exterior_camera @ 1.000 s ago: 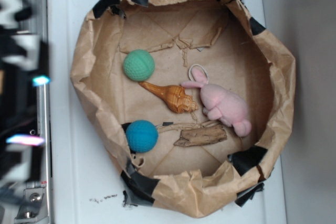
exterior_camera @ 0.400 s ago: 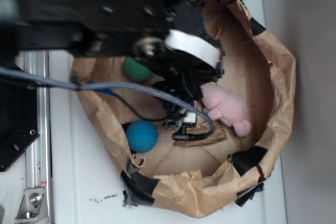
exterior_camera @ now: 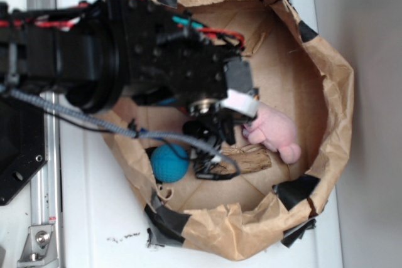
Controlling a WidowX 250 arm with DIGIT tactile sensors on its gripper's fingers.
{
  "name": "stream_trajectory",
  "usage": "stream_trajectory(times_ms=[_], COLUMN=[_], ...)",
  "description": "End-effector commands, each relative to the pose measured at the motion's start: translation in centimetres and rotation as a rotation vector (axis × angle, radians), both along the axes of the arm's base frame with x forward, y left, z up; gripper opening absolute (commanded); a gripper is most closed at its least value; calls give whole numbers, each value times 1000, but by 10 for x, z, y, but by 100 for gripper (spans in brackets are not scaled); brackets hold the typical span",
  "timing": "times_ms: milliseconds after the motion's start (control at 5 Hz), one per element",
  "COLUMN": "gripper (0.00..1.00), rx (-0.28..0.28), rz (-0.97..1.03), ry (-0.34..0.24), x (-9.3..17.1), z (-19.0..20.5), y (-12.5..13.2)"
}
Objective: Grab the shell.
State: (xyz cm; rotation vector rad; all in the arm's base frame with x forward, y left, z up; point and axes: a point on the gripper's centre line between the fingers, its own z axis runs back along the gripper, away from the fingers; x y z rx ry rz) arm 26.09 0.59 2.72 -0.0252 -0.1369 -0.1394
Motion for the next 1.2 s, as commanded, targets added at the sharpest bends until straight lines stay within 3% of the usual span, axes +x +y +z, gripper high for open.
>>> stream_trajectory(times_ms=[0, 200, 400, 600, 800, 1000], gripper=[0, 0, 0, 0, 0, 0], rx=[43, 46, -19, 20, 68, 71], rz=[-38, 2, 159, 334, 487, 526], ry=[7, -41, -100, -155, -174, -146], x=[3, 10, 8, 4, 1, -4], z=[-18, 13, 63, 113, 164, 168], y=[-18, -6, 4, 8, -6, -11])
